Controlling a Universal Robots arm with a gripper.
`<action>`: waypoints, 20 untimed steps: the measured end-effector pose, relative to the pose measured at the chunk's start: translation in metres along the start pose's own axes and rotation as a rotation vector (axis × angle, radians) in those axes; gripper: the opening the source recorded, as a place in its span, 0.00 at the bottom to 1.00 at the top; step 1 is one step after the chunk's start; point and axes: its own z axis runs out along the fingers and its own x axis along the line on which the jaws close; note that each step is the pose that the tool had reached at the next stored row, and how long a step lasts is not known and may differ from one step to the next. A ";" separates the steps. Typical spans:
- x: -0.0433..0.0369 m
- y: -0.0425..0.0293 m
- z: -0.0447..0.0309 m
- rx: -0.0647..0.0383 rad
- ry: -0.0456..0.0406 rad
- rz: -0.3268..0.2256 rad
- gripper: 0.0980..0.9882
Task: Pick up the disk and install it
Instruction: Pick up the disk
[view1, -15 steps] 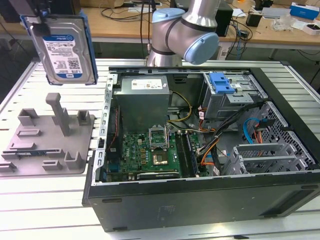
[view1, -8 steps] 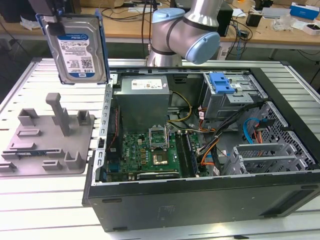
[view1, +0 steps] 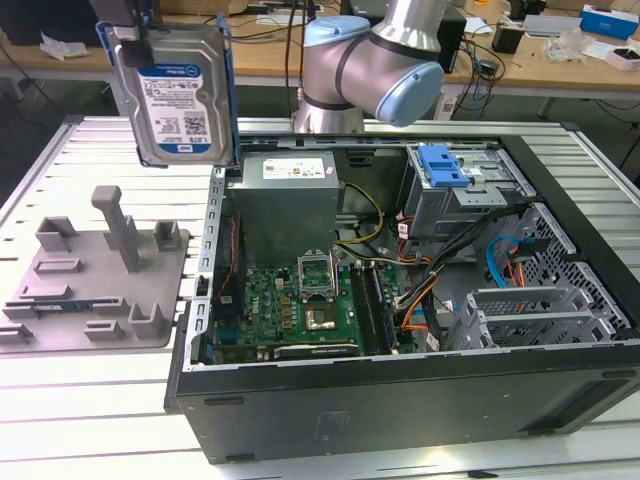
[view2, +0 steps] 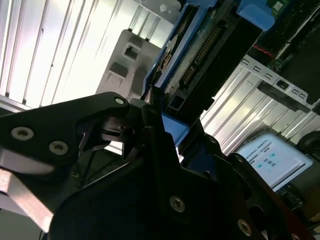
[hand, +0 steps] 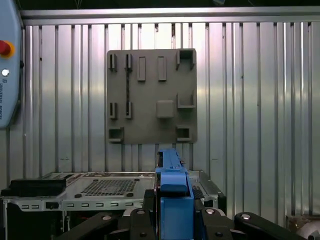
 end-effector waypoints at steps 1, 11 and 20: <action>0.0038 -0.0067 -0.0001 -0.001 -0.0001 0.000 0.30; 0.0298 -0.0550 -0.0007 -0.009 -0.0001 0.000 0.30; 0.0543 -0.1094 -0.0013 -0.020 0.0001 -0.001 0.30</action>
